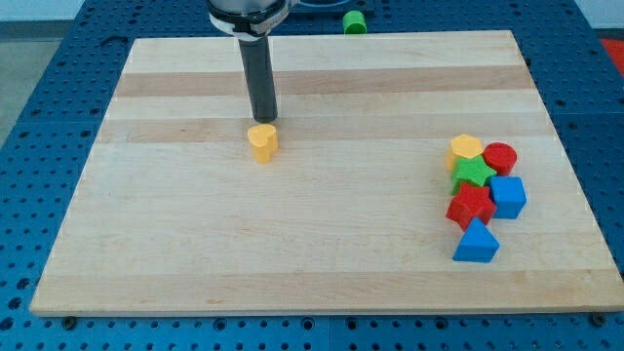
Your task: Move the yellow heart closer to the green star
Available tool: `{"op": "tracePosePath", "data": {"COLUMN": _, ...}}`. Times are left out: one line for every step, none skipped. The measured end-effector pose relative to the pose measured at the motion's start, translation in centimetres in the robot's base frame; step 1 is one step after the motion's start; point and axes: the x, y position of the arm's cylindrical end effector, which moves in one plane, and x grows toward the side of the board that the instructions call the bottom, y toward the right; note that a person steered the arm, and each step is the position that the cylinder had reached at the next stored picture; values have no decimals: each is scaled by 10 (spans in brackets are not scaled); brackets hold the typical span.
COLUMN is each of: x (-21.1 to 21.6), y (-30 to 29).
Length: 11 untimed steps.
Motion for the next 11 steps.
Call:
{"op": "tracePosePath", "data": {"x": -13, "y": -33}}
{"op": "tracePosePath", "data": {"x": -17, "y": -82}}
{"op": "tracePosePath", "data": {"x": -9, "y": -129}}
{"op": "tracePosePath", "data": {"x": 19, "y": -103}}
{"op": "tracePosePath", "data": {"x": 32, "y": -29}}
{"op": "tracePosePath", "data": {"x": 54, "y": -13}}
{"op": "tracePosePath", "data": {"x": 78, "y": 7}}
{"op": "tracePosePath", "data": {"x": 93, "y": 48}}
{"op": "tracePosePath", "data": {"x": 89, "y": 74}}
{"op": "tracePosePath", "data": {"x": 89, "y": 112}}
{"op": "tracePosePath", "data": {"x": 89, "y": 156}}
